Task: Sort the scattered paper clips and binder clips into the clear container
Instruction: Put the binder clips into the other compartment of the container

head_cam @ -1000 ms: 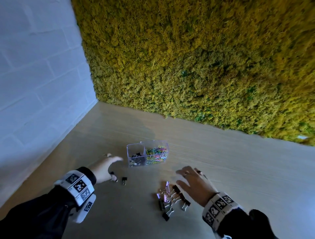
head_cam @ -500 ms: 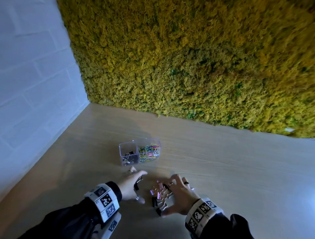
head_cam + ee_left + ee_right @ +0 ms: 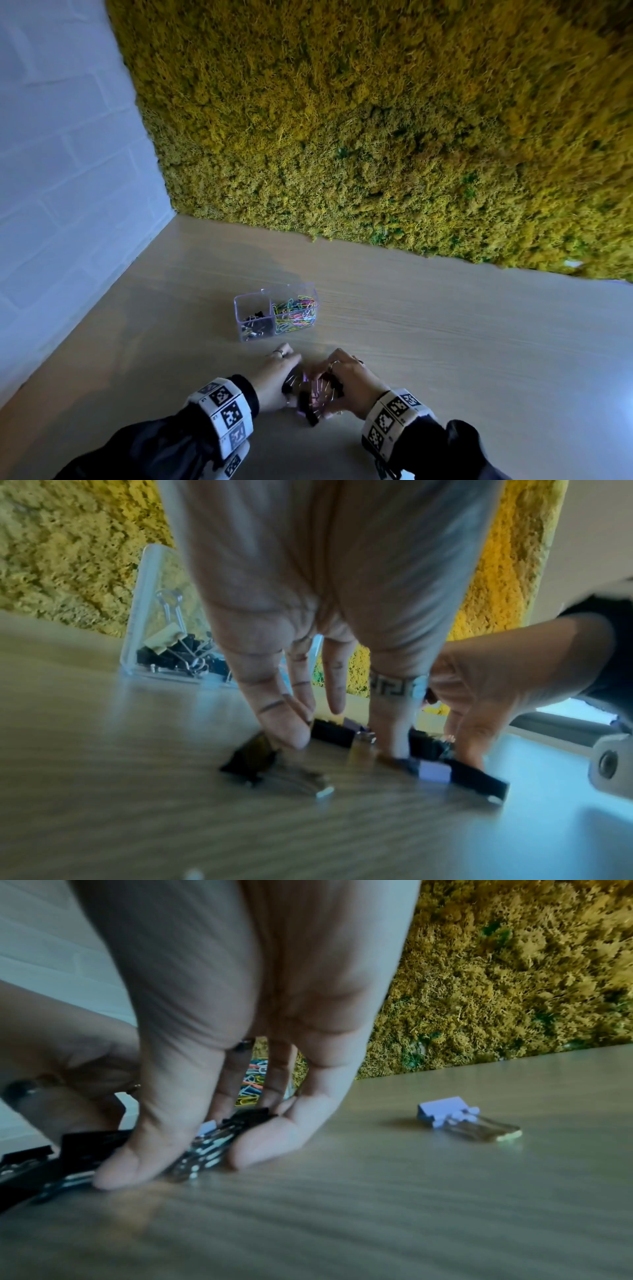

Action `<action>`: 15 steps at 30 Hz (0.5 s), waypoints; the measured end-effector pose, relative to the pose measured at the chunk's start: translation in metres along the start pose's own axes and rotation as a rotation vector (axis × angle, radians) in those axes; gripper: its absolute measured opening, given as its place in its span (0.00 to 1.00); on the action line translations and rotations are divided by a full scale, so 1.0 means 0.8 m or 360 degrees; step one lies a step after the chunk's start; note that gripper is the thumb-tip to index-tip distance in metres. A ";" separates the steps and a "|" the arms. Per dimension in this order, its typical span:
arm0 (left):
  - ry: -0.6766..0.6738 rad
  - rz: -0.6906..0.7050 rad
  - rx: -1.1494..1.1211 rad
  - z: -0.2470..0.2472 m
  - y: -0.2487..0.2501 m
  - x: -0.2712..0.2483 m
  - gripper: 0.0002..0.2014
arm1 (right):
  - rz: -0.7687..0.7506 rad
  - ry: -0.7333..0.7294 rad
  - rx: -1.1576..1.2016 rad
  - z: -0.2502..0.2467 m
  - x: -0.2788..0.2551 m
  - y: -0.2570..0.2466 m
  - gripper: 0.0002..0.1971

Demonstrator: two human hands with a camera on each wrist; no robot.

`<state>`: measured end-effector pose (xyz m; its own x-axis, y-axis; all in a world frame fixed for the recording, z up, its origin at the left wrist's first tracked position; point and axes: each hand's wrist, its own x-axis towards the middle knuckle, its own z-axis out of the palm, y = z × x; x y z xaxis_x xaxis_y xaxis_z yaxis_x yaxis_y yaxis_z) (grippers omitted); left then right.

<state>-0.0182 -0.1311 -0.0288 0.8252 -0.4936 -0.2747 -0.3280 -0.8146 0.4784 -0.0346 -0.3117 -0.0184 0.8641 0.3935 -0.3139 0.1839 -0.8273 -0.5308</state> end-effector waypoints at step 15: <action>-0.0077 0.0122 0.0211 -0.008 0.012 0.009 0.08 | -0.0040 0.0070 0.0295 -0.016 -0.002 0.020 0.17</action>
<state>-0.0125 -0.1405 -0.0212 0.7731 -0.5676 -0.2831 -0.4499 -0.8054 0.3860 -0.0269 -0.3304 -0.0162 0.8808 0.3917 -0.2659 0.1197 -0.7278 -0.6753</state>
